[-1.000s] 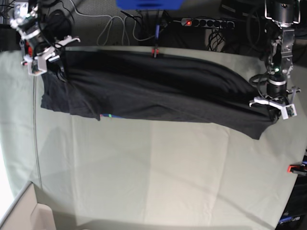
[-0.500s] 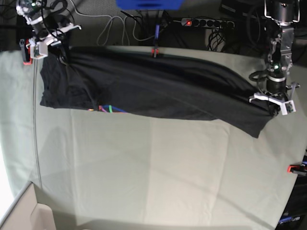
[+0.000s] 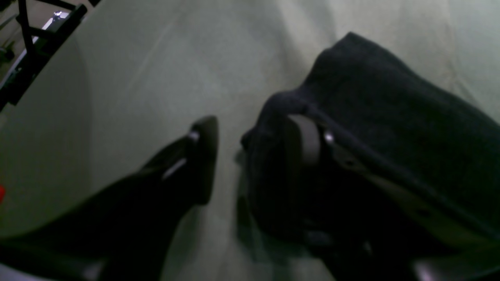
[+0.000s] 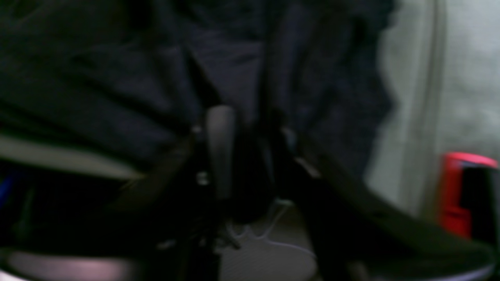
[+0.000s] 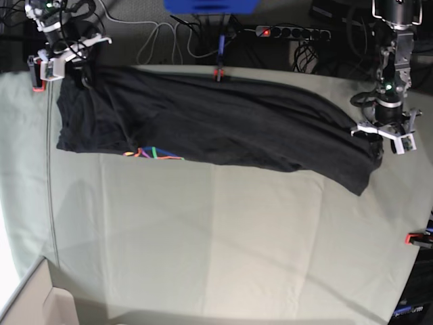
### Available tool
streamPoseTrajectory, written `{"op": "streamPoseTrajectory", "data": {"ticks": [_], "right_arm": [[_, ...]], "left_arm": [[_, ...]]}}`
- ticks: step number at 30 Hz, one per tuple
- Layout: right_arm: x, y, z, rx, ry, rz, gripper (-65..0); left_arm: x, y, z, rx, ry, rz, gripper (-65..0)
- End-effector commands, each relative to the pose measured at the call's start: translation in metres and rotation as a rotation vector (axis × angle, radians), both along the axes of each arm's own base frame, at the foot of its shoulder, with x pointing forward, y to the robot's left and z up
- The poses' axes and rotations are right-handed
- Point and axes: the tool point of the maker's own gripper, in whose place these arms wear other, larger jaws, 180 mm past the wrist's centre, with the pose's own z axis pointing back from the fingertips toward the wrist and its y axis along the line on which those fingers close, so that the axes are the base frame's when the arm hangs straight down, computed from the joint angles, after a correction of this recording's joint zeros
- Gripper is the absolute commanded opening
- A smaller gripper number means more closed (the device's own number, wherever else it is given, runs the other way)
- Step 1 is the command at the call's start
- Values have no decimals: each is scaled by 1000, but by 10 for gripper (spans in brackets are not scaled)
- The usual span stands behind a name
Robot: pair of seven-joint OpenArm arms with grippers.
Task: Layout the t-shirt on the table in an organized manner, then fold the t-shirt properly
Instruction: 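Lift the shirt end with the left gripper and fold it toward the right gripper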
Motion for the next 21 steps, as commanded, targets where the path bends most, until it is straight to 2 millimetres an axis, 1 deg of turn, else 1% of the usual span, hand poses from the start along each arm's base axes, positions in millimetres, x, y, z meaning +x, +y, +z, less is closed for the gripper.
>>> {"op": "streamPoseTrajectory", "data": {"ticks": [1, 3, 4, 5, 7, 9, 11, 13, 15, 17, 19, 21], "right_arm": [[2, -4, 10, -3, -37, -3, -424], [2, -5, 10, -3, -38, -5, -379], [2, -5, 10, -3, -40, -5, -365], [2, -6, 10, -4, -40, -7, -356], [1, -12, 12, -13, -44, -25, -341], [2, -13, 13, -7, -53, -53, -336], [1, -18, 14, -10, -59, -80, -324], [4, -18, 15, -9, -67, -82, -309], [4, -18, 15, -8, -68, -83, -298], [5, -17, 15, -7, -70, -82, -298], [5, -17, 15, -7, -68, -83, -298], [5, -17, 15, -7, -68, -83, -298]], "left_arm": [[10, 9, 20, 31, -62, 4, -355], [12, 8, 23, 30, -73, 2, -341], [10, 8, 24, 33, -71, -1, -337], [6, 12, 25, 37, -73, 10, -332], [6, 25, 39, 42, -111, 47, -319], [6, 32, 47, 39, -138, 78, -299], [4, 40, 49, 32, -153, 118, -268], [3, 45, 49, 32, -155, 136, -229], [8, 44, 50, 27, -163, 136, -193], [8, 44, 45, 21, -150, 142, -152], [17, 29, 37, 3, -138, 108, -101], [19, 20, 23, -6, -102, 86, -30]]}}
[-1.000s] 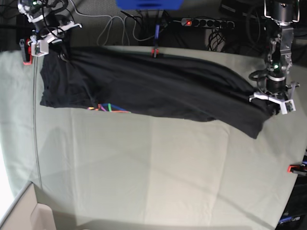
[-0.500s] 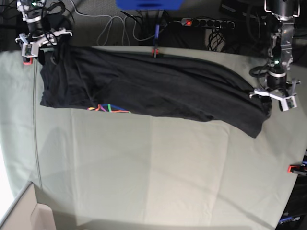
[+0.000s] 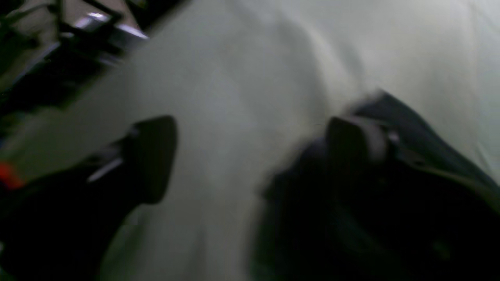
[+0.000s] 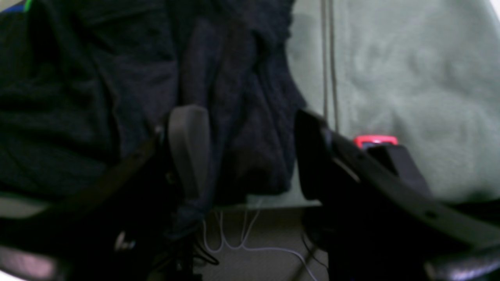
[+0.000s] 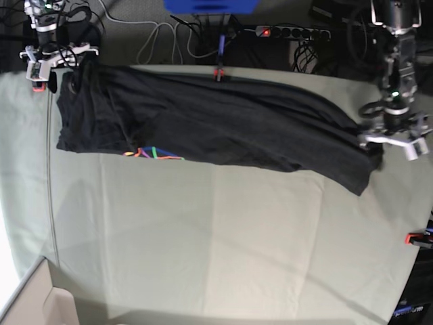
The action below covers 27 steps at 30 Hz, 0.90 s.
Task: Layout the t-shirt on the table in an organized manner, then fold the t-shirt properly
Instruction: 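Lift the shirt end with the left gripper and fold it toward the right gripper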
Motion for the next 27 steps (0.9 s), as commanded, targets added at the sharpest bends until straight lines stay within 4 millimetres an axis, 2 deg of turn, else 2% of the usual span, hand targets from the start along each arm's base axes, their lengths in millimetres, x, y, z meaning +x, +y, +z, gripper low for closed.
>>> {"op": "streamPoseTrajectory", "data": {"ticks": [1, 4, 7, 11, 15, 18, 22, 24, 25, 27], "right_arm": [[3, -5, 10, -6, -39, -2, -298], [3, -5, 10, -6, -39, -2, -298], [3, -5, 10, -6, -39, -2, -298], [3, -6, 10, -8, -40, -4, -298], [4, -6, 10, -8, -40, -4, -298], [4, -6, 10, -8, -41, -4, -300], [5, -6, 11, -8, -43, -4, -300], [9, -6, 12, -9, -54, -5, -299], [11, -6, 13, -9, -58, -5, -299], [12, -6, 13, -9, -60, -5, -299]], "left_arm": [[7, 3, 6, 21, -22, -5, 0], [9, -9, -10, 8, 18, -32, 0], [12, -17, -18, 4, 36, -51, 0], [3, -15, -33, 2, 80, -46, 0], [3, -9, -41, -1, 107, -27, -1], [2, -8, -43, -1, 113, -23, -219], [2, -6, -41, 0, 104, -13, -650], [4, -9, -40, -4, 94, -15, -640], [4, -7, -37, -1, 84, -7, -610], [7, 7, -22, -2, 40, 34, -638]]}}
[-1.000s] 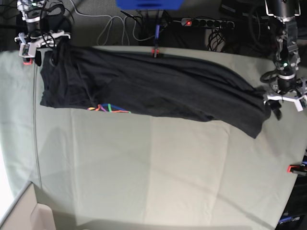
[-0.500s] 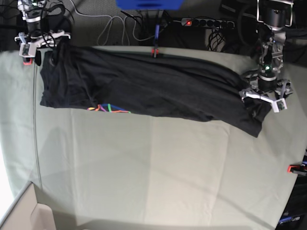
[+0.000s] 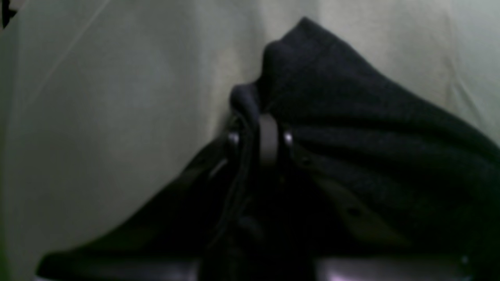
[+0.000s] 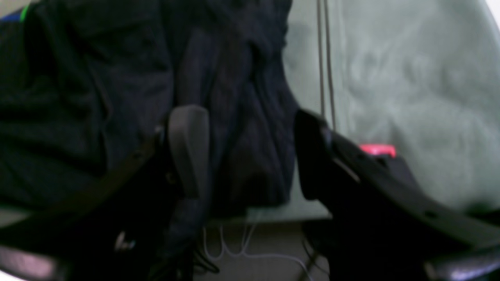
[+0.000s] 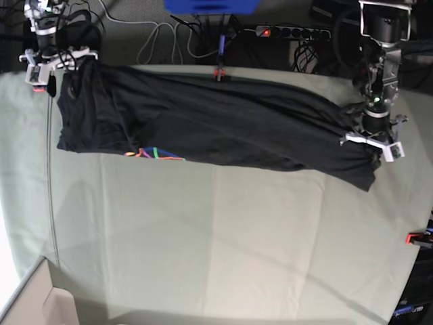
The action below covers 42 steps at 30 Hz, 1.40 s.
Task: Layout the t-shirt on the table in an organized manner, then fold the t-shirt properly
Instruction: 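Lift the shirt end with the left gripper and fold it toward the right gripper, then release the shirt and raise both grippers away from the strip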
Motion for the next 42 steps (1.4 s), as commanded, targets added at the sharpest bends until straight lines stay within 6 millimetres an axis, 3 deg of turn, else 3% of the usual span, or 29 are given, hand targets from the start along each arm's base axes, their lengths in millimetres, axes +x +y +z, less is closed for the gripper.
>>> {"op": "streamPoseTrajectory", "data": {"ticks": [1, 5, 10, 15, 17, 22, 28, 34, 36, 42], "right_arm": [[2, -6, 10, -9, -37, -1, -298], [3, -5, 10, -8, -38, 0, -298], [3, -4, 10, -6, -38, 1, -298], [4, -2, 10, 2, -43, -9, -298], [4, -2, 10, 2, -43, -9, -298], [9, -8, 12, -2, -57, -34, -298], [11, -29, 20, -13, -99, -150, -298], [9, -33, 21, -20, -97, -152, -298], [9, -33, 20, -20, -95, -152, -298], [8, -32, 20, -18, -92, -154, -298]], "left_arm": [[3, 29, 22, 47, -52, 67, -650], [-1, 49, 56, 56, -150, 138, -649], [7, 38, 96, 87, -251, 88, -649], [8, 6, 127, 62, -347, 47, -649], [6, -26, 133, 59, -362, -21, -649], [-2, -128, 120, 64, -321, -254, -649], [-17, -224, 103, 24, -288, -434, -649], [-26, -279, 103, 27, -286, -578, -649], [-33, -292, 95, 29, -264, -625, -646], [-47, -302, 62, 62, -177, -685, -644]]}}
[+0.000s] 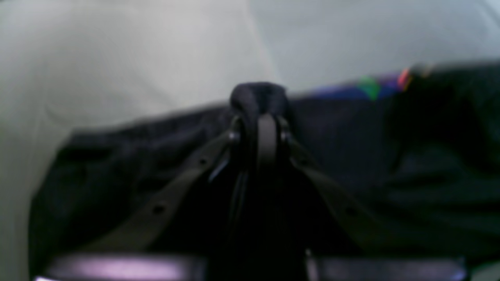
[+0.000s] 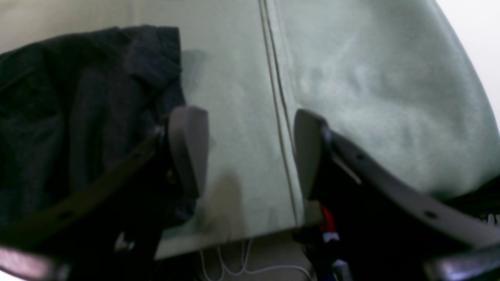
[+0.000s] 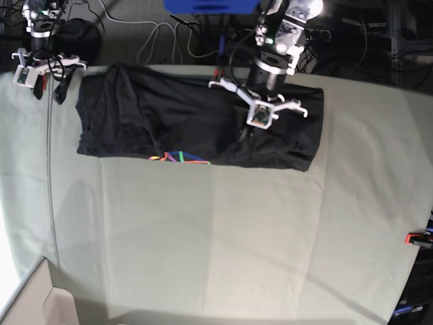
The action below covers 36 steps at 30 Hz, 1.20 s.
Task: Layout the t-shirt on the table in an organized manner, then fold the t-shirt properly
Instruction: 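Release the shirt and raise both grippers away from the strip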
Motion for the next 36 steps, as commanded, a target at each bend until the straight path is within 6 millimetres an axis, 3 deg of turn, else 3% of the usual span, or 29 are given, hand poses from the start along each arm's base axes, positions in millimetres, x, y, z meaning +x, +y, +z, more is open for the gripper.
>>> {"op": "streamPoseTrajectory", "data": {"ticks": [1, 3, 9, 12, 16, 19, 22, 26, 28, 31, 36], "right_arm": [[3, -5, 11, -12, -42, -4, -298], [3, -5, 11, -12, -42, -4, -298], [2, -5, 10, -11, -40, -4, -298], [2, -5, 10, -11, -40, -4, -298], [2, -5, 10, -11, -40, -4, -298], [2, -4, 10, -10, -40, -5, -298], [3, -3, 10, -8, -40, -3, -298], [3, 2, 8, 6, -43, -9, -298], [3, 5, 7, 15, -45, -15, -298], [4, 6, 7, 19, -48, -15, -298], [4, 6, 7, 19, -46, -16, -298]], "left_arm": [[6, -3, 13, -5, -56, -6, -643], [5, -3, 11, 2, -53, -13, -601], [2, -3, 14, -3, -62, -8, -317], [-1, -4, 26, -20, -84, -4, -227], [-2, -4, 53, -50, -139, 4, -213], [1, 4, 62, -47, -160, 30, -213], [12, 54, 56, 22, -159, 142, -213], [14, 118, 31, 60, -99, 313, -213], [12, 141, 23, 35, -71, 379, -212], [8, 159, 10, 3, -31, 415, -212], [8, 157, -3, -51, 12, 411, -212]]}}
